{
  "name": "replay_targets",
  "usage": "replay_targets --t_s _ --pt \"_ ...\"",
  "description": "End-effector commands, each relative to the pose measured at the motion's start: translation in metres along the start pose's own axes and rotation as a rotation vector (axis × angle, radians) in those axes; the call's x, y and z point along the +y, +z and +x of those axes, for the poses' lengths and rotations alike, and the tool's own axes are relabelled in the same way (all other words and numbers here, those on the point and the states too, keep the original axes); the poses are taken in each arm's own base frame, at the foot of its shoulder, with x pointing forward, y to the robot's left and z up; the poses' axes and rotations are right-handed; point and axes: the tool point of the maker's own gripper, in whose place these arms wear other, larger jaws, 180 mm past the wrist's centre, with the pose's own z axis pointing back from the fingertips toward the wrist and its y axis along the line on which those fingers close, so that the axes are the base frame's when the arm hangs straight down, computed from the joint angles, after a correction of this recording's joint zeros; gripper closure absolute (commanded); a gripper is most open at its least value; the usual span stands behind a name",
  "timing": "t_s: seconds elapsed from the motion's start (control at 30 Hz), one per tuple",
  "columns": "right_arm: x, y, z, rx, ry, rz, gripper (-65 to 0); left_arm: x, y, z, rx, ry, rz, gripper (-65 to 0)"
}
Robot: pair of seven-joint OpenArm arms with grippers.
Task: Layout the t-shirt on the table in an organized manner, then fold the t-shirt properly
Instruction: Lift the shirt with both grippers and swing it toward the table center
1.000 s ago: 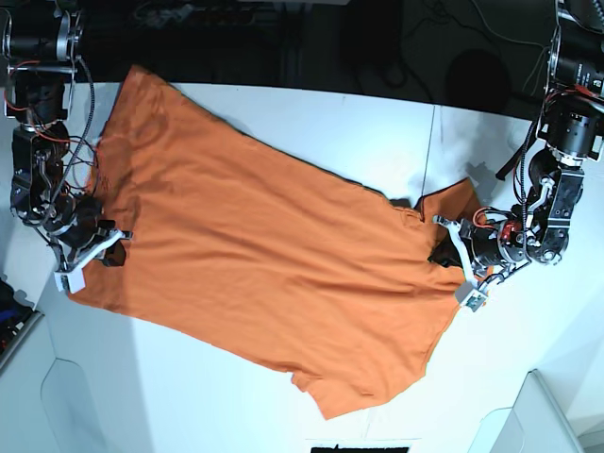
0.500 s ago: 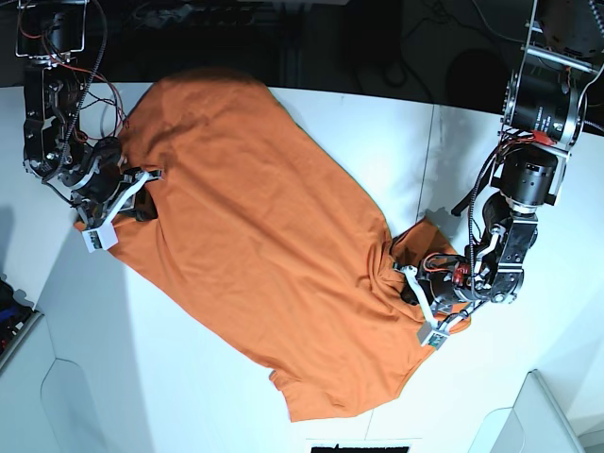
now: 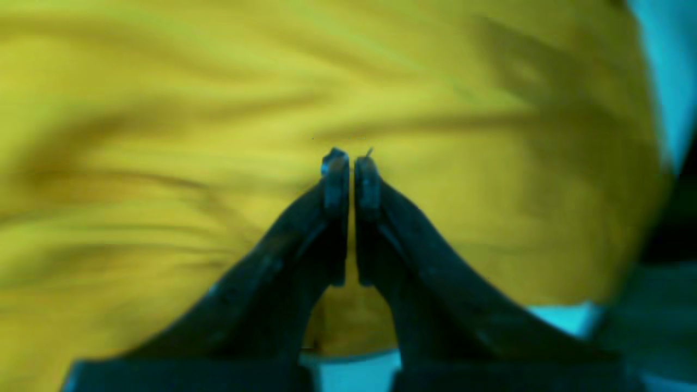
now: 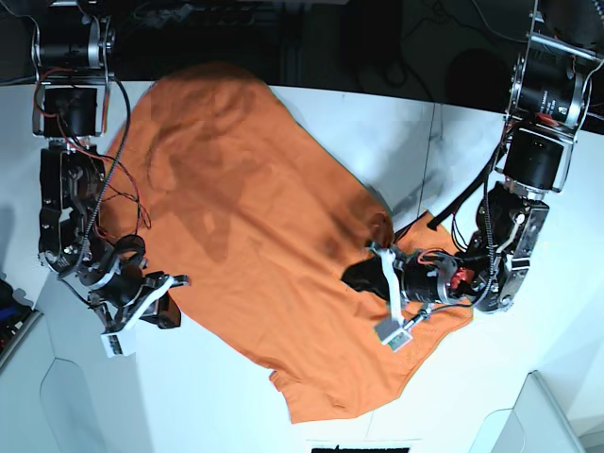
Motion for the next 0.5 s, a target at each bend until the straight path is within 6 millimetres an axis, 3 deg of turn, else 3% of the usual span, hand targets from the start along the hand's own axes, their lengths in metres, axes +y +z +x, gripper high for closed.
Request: replay_targets --t_s 0.0,0.17,0.33,0.4,0.47 --pt "0.001 -0.006 0.017 -0.044 0.007 0.000 0.0 -0.010 -0.001 0.013 -0.046 -0.009 -0.035 -3.0" --pt "0.026 -0.047 0.001 0.021 0.027 0.039 0.0 -0.066 -0.037 -0.016 -0.038 0.066 -0.186 -3.0" --pt "0.066 -0.070 -0.015 0.098 0.118 0.098 0.0 -0.113 -0.065 -0.048 0.021 0.096 -0.289 -3.0" --pt "0.070 -0.073 -0.019 0.114 0.175 0.093 0.0 -0.127 -0.073 -0.057 0.047 0.091 -0.315 -3.0" --pt "0.064 -0.072 -0.023 0.134 0.216 0.067 0.0 -0.128 -0.077 -0.065 0.077 0.061 -0.300 -3.0"
